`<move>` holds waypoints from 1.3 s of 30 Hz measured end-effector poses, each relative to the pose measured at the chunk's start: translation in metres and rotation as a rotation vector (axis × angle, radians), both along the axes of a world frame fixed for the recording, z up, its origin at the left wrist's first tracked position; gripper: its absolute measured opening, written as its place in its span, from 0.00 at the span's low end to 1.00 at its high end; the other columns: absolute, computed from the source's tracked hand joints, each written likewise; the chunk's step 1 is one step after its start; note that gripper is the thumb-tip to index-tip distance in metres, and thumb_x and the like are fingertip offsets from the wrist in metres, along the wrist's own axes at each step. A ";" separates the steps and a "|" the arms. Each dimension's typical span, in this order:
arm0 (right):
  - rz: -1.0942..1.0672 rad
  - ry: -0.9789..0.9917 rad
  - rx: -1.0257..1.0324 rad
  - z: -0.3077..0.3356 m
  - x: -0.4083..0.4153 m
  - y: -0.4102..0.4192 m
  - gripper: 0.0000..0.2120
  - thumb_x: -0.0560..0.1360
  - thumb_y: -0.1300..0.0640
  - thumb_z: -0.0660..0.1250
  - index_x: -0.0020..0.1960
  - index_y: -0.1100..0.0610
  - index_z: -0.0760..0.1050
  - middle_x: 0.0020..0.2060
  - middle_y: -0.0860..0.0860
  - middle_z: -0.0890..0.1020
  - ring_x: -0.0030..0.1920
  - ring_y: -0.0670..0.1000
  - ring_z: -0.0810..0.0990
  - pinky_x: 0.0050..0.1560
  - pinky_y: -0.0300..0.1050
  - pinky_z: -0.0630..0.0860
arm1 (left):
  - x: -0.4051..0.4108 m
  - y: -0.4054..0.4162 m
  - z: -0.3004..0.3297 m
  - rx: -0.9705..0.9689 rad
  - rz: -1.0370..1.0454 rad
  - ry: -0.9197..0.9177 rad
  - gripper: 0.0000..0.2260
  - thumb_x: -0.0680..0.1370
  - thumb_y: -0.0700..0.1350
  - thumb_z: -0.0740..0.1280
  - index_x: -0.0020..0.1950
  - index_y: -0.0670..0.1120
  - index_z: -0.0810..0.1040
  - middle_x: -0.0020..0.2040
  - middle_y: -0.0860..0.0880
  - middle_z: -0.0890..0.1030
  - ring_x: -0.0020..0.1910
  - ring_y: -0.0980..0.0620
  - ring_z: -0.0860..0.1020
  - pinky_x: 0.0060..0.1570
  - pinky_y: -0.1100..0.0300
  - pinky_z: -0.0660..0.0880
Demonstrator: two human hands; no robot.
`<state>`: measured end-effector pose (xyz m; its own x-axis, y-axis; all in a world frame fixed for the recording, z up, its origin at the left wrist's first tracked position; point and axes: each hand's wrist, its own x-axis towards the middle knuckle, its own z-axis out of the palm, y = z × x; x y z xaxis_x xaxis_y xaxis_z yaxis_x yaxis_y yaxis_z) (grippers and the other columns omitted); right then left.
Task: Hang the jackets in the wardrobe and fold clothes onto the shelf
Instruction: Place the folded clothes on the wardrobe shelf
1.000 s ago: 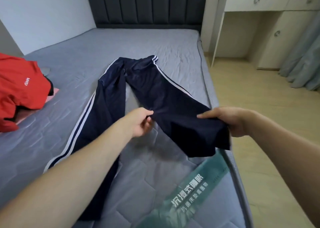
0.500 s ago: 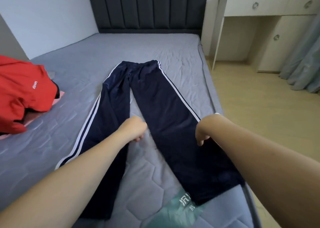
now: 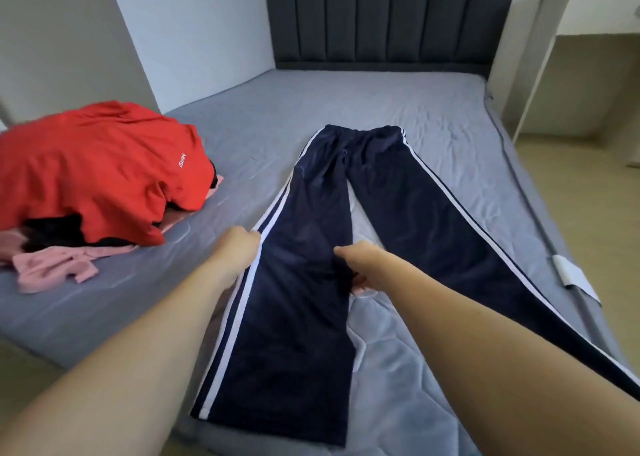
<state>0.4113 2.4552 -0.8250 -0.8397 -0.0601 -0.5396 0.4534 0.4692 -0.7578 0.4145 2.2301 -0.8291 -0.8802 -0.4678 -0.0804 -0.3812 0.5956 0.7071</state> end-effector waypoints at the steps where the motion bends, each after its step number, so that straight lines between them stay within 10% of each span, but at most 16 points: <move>1: -0.029 -0.020 -0.072 -0.001 -0.003 -0.010 0.10 0.79 0.55 0.61 0.43 0.61 0.71 0.35 0.57 0.73 0.30 0.54 0.73 0.31 0.43 0.73 | 0.002 -0.012 0.007 -0.061 0.038 0.063 0.12 0.78 0.42 0.59 0.51 0.35 0.76 0.47 0.37 0.77 0.43 0.41 0.73 0.42 0.54 0.67; 9: 0.364 -0.112 0.276 -0.017 0.004 -0.063 0.14 0.79 0.62 0.56 0.37 0.62 0.73 0.20 0.53 0.77 0.19 0.48 0.75 0.20 0.38 0.74 | 0.044 -0.086 -0.018 -0.484 0.024 -0.432 0.18 0.78 0.40 0.61 0.67 0.35 0.70 0.65 0.36 0.75 0.63 0.37 0.74 0.60 0.50 0.72; 14: 0.276 0.531 0.883 -0.004 -0.030 -0.015 0.16 0.72 0.53 0.60 0.58 0.57 0.70 0.52 0.54 0.78 0.49 0.56 0.76 0.43 0.46 0.67 | -0.005 -0.019 0.000 -0.644 -0.312 -0.047 0.19 0.76 0.52 0.62 0.64 0.44 0.69 0.65 0.40 0.73 0.65 0.37 0.70 0.62 0.47 0.68; 19: 0.487 0.399 1.303 -0.005 -0.036 0.045 0.13 0.75 0.54 0.62 0.59 0.54 0.72 0.58 0.51 0.78 0.56 0.54 0.78 0.47 0.47 0.70 | -0.041 0.048 -0.010 -0.693 -0.566 -0.228 0.30 0.75 0.58 0.64 0.72 0.46 0.61 0.66 0.44 0.72 0.64 0.40 0.72 0.51 0.49 0.70; 23: 0.692 0.015 1.345 0.018 -0.042 0.071 0.07 0.77 0.61 0.59 0.42 0.58 0.73 0.39 0.50 0.77 0.35 0.48 0.77 0.35 0.36 0.72 | -0.066 0.062 -0.008 -0.813 -0.714 -0.234 0.06 0.74 0.42 0.60 0.49 0.45 0.74 0.53 0.43 0.79 0.48 0.42 0.77 0.41 0.54 0.69; 27: 0.793 -0.457 1.330 0.046 -0.066 0.074 0.11 0.79 0.58 0.58 0.40 0.60 0.74 0.28 0.52 0.80 0.26 0.47 0.77 0.26 0.36 0.72 | -0.083 0.070 0.000 -0.692 -0.945 -0.395 0.11 0.73 0.47 0.58 0.33 0.46 0.72 0.40 0.44 0.82 0.33 0.47 0.76 0.33 0.57 0.68; 30: 0.543 -0.170 1.000 0.032 -0.105 0.083 0.13 0.77 0.51 0.60 0.44 0.61 0.74 0.36 0.55 0.78 0.32 0.55 0.76 0.32 0.41 0.71 | -0.107 0.080 0.006 -0.763 -0.895 -0.204 0.19 0.69 0.62 0.58 0.40 0.49 0.78 0.39 0.51 0.81 0.39 0.49 0.79 0.34 0.57 0.69; 33: 0.343 0.339 0.806 0.006 -0.136 0.086 0.15 0.76 0.46 0.58 0.49 0.57 0.74 0.48 0.55 0.77 0.48 0.57 0.76 0.46 0.46 0.70 | -0.135 0.093 -0.008 -0.735 -0.814 -0.062 0.28 0.72 0.66 0.55 0.67 0.55 0.70 0.66 0.49 0.72 0.65 0.44 0.69 0.55 0.47 0.69; 36: 0.215 0.542 0.892 -0.026 -0.144 0.095 0.17 0.77 0.44 0.55 0.59 0.51 0.73 0.60 0.54 0.73 0.60 0.58 0.72 0.58 0.53 0.65 | -0.134 0.101 -0.051 -0.671 -0.805 -0.299 0.33 0.77 0.68 0.48 0.79 0.58 0.48 0.80 0.51 0.47 0.78 0.46 0.44 0.71 0.34 0.42; 39: 0.062 0.487 0.885 -0.040 -0.150 0.115 0.23 0.77 0.42 0.55 0.66 0.52 0.70 0.66 0.55 0.70 0.66 0.60 0.68 0.66 0.56 0.62 | -0.135 0.099 -0.070 -0.525 -0.763 -0.252 0.34 0.74 0.70 0.44 0.79 0.61 0.44 0.80 0.54 0.46 0.79 0.49 0.41 0.70 0.35 0.33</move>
